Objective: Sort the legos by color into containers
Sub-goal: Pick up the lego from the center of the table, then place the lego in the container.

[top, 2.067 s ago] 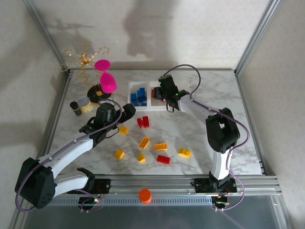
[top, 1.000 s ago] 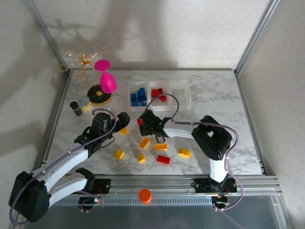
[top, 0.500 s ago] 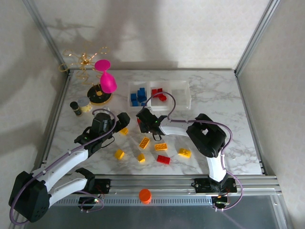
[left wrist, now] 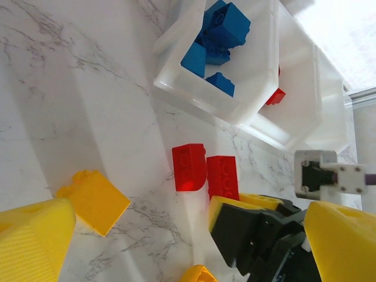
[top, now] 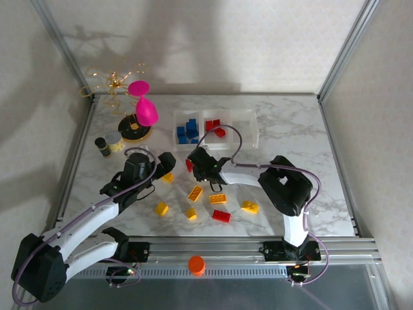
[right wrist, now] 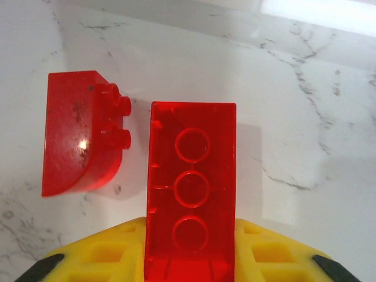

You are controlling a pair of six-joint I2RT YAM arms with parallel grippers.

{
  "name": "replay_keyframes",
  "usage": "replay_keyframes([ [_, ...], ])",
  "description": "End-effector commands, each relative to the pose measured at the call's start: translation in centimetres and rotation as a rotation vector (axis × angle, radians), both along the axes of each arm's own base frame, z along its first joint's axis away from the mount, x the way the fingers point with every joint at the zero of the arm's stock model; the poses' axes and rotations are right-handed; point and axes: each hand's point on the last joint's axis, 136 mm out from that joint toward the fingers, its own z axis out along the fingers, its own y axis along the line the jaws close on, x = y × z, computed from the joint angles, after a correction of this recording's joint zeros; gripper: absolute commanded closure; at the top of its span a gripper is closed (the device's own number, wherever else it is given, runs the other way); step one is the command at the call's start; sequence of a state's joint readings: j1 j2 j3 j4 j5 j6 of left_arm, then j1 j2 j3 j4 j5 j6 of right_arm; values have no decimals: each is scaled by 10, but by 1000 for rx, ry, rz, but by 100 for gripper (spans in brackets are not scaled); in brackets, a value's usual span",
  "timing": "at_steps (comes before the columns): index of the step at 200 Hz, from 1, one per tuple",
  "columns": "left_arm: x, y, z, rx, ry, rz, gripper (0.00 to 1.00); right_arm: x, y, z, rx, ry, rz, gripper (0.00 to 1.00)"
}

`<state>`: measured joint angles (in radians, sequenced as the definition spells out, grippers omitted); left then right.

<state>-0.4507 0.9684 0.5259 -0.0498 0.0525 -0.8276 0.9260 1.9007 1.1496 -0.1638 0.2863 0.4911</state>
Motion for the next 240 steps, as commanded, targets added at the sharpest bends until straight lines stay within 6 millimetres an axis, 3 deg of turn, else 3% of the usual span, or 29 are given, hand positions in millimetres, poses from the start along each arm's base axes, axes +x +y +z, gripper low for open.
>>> replay_keyframes([
  [1,4,-4,18,-10,-36,-9,0,-1,-14,24,41,-16,-41,77],
  [44,12,-10,31,-23,-69,-23,0,20,-34,55,68,-59,-88,78],
  [72,20,-17,39,-40,-88,-38,0,52,-39,81,91,-144,-117,77],
  [94,27,-20,43,-43,-92,-37,0,84,-44,91,95,-161,-161,77],
  [181,50,-36,44,-58,-95,-65,0,195,-57,88,39,-257,-244,75],
  [208,53,-36,46,-48,-104,-68,0,209,-55,90,54,-257,-234,68],
  [240,54,-37,51,-46,-112,-77,0,205,-48,108,96,-272,-194,57],
])
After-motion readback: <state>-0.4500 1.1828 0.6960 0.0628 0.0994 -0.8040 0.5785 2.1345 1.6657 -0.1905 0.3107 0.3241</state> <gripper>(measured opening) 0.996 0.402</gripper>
